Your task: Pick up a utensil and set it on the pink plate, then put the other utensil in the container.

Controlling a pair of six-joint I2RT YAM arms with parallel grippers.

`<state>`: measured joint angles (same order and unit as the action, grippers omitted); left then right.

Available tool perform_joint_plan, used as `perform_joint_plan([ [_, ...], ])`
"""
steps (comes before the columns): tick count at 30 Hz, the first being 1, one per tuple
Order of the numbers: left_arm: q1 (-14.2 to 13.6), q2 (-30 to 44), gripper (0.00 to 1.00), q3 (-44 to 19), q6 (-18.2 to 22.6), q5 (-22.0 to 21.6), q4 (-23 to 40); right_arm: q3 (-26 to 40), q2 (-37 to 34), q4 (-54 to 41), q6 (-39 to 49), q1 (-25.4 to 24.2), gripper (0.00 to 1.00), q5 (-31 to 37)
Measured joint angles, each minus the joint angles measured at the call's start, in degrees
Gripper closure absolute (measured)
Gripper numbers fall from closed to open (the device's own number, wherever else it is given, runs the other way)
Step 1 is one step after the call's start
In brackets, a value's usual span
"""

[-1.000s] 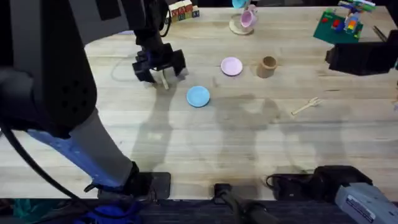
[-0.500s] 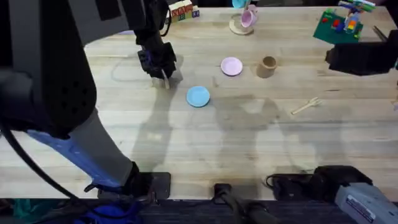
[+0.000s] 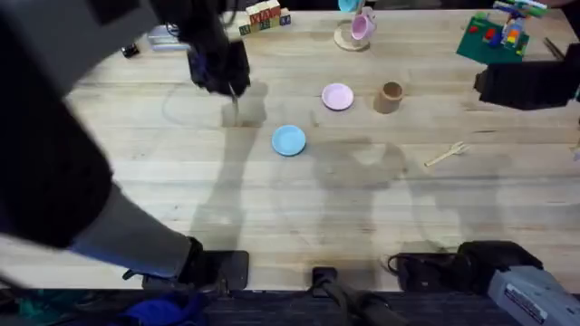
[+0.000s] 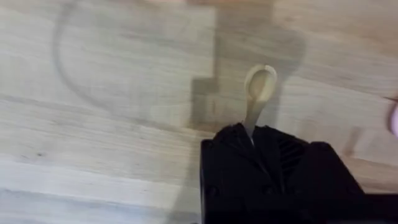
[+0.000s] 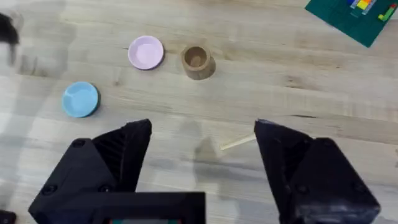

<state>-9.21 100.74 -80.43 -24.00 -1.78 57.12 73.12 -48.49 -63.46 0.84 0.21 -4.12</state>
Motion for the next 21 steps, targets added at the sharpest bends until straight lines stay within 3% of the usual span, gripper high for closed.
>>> perform_joint_plan([
  [7, -2.3, -5.7, 0.959, -6.9, 6.0, -0.1, 7.1, 0.0, 0.0, 0.0, 0.0, 0.0, 0.005, 0.0],
  [9, -5.1, -5.7, 0.959, -10.0, 9.5, 0.4, 11.2, 0.0, 0.0, 0.0, 0.0, 0.0, 0.005, 0.0],
  [11, -6.8, -5.7, 0.959, -11.5, 10.5, 0.5, 12.3, 0.0, 0.0, 0.0, 0.0, 0.0, 0.005, 0.0],
  [21, -15.3, -5.6, 0.959, -14.3, 11.9, 0.7, 8.7, 0.0, 0.0, 0.0, 0.0, 0.0, 0.005, 0.0],
])
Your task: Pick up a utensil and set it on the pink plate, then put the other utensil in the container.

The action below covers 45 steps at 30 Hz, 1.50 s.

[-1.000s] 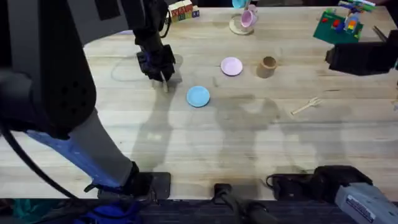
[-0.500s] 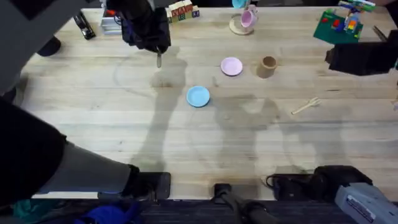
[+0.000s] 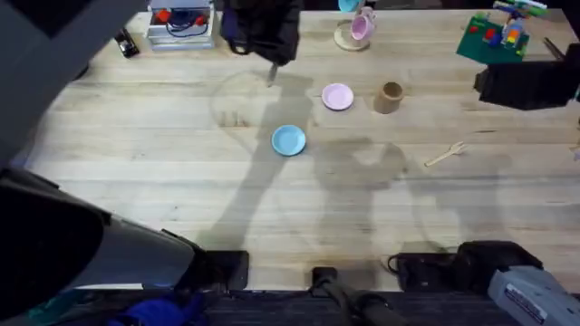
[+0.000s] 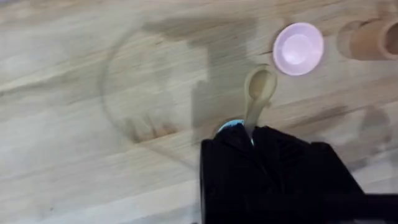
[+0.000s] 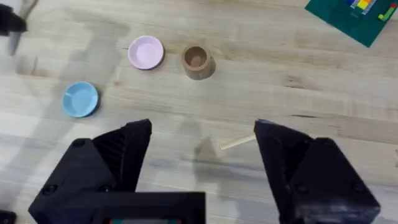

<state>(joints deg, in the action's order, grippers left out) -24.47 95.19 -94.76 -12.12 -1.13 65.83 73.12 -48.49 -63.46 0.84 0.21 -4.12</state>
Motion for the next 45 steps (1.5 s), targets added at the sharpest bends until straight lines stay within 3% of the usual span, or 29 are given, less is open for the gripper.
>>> perform_joint_plan([
  [7, -5.5, 1.5, 0.959, 0.0, 0.2, 0.1, -6.7, 0.0, 0.0, 0.0, 0.0, 0.0, 0.005, 0.0],
  [11, -6.8, 2.8, 0.959, -0.1, 0.2, 0.2, -8.0, 0.0, 0.0, 0.0, 0.0, 0.0, 0.005, 0.0],
  [26, -7.5, 14.3, 0.959, -9.2, 0.2, 3.0, -7.2, 0.0, 0.0, 0.0, 0.0, 0.0, 0.005, 0.0],
  [45, -7.5, 21.6, 0.959, -9.6, 0.2, 3.7, -9.7, 0.0, 0.0, 0.0, 0.0, 0.0, 0.005, 0.0],
])
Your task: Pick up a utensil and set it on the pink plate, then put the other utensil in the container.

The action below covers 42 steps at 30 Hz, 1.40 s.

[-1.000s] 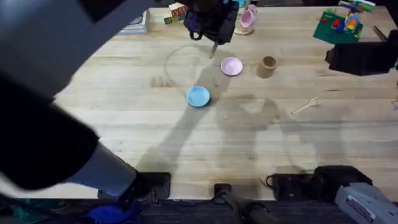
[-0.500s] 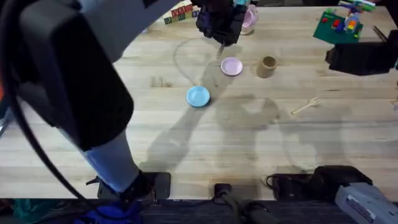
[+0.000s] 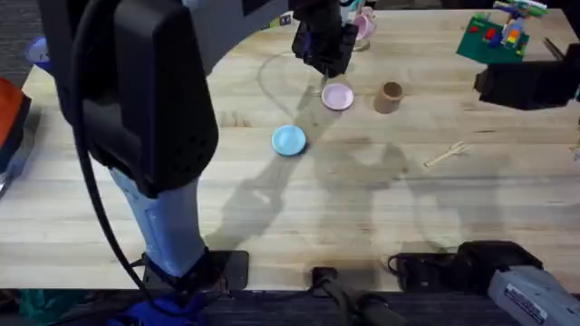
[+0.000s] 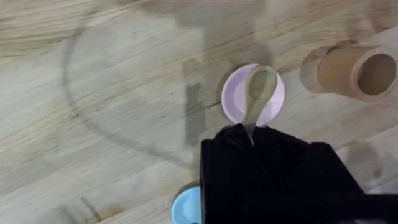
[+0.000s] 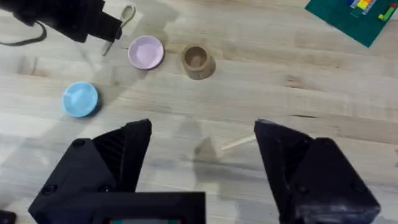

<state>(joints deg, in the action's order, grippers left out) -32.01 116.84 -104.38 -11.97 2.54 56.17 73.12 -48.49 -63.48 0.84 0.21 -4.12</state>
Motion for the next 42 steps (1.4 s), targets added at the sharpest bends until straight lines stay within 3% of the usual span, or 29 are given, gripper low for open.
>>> perform_joint_plan([
  [13, -2.2, 3.9, 0.959, 0.0, 0.0, 2.4, -2.5, 0.0, 0.0, 0.0, 0.0, 0.0, 0.005, 0.0],
  [42, -2.1, 6.5, 0.96, 0.0, 0.0, 2.4, -4.4, 0.0, 0.0, 0.0, 0.0, 0.0, 0.005, 0.0],
])
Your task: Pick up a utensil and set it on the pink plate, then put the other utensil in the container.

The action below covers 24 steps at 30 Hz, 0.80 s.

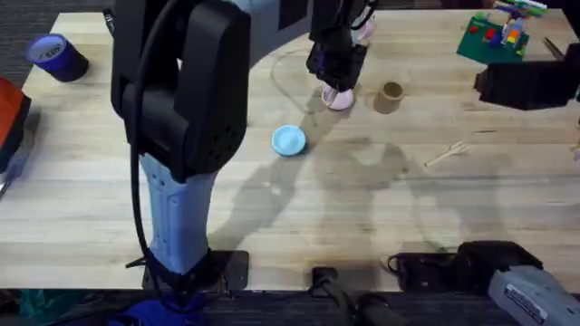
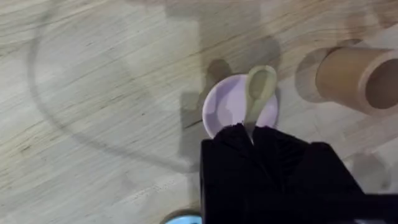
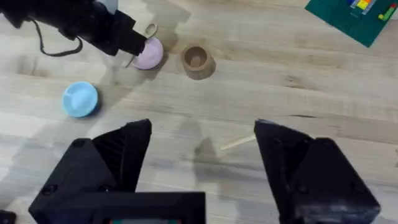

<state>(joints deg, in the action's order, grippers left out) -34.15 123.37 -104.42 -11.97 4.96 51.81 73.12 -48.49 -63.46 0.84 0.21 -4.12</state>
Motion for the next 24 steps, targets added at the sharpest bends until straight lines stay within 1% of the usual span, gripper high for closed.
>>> perform_joint_plan([
  [14, 0.0, 1.6, 0.959, 0.0, 0.0, 0.0, 0.0, 0.0, 0.0, 0.0, 0.0, 0.0, 0.005, 0.0],
  [15, 0.0, 1.6, 0.952, 0.0, 0.0, 0.0, 0.0, 0.0, 0.0, 0.0, 0.0, 0.0, 0.005, 0.0],
  [17, 0.0, 1.6, 0.89, 0.0, 0.0, 0.1, -0.2, 0.0, 0.0, 0.0, 0.0, 0.0, 0.005, 0.0],
  [24, 0.0, 1.6, 0.803, 0.0, 0.0, 0.2, -0.4, 0.0, 0.0, 0.0, 0.0, 0.0, 0.005, 0.0],
])
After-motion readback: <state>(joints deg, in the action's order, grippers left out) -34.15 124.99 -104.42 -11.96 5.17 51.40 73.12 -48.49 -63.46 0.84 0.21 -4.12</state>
